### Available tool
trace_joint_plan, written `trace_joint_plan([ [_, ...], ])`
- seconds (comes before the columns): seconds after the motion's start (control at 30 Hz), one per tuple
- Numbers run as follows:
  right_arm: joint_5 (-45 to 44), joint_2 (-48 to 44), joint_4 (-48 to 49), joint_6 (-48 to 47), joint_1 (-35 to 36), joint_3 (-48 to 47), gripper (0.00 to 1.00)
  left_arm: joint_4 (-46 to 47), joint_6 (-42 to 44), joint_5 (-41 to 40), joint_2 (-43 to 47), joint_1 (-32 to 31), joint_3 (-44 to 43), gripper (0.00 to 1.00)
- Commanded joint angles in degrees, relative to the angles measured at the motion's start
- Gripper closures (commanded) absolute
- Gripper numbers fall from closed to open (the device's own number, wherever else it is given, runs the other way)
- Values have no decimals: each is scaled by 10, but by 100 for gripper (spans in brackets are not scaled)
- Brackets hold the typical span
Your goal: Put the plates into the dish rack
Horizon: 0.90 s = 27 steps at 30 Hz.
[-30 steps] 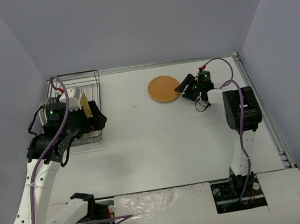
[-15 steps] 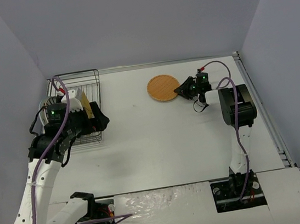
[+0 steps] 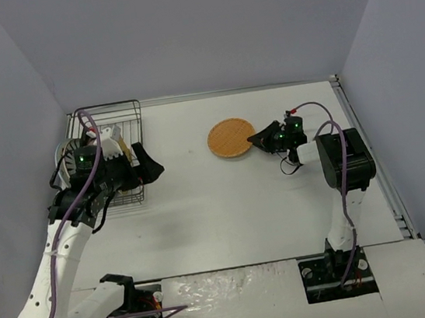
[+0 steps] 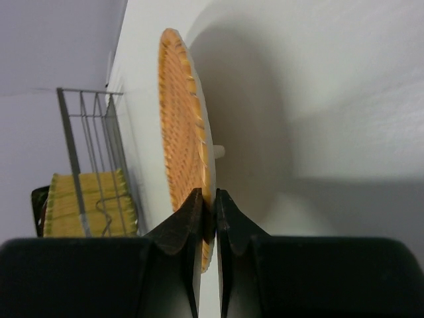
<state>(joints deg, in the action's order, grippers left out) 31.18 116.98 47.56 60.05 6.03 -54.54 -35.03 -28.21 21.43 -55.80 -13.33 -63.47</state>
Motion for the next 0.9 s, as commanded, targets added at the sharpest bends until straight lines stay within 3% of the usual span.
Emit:
trace_joint_plan([
  [0.0,84,-121,187,101,5,56,100,98,-59,37,-17,-11,0,3],
  [0.23,147,-225,265,166,38,140,100,139,-87,35,-54,-45,1,3],
  [0.57,130,-386,112,84,125,147,100,184,-128,42,-115,-79,-36,3],
  [0.77,131,-398,127,93,134,149,100,214,-159,44,-115,-83,-32,4],
  [0.87,132,-398,133,96,138,149,100,223,-174,40,-115,-83,-32,11],
])
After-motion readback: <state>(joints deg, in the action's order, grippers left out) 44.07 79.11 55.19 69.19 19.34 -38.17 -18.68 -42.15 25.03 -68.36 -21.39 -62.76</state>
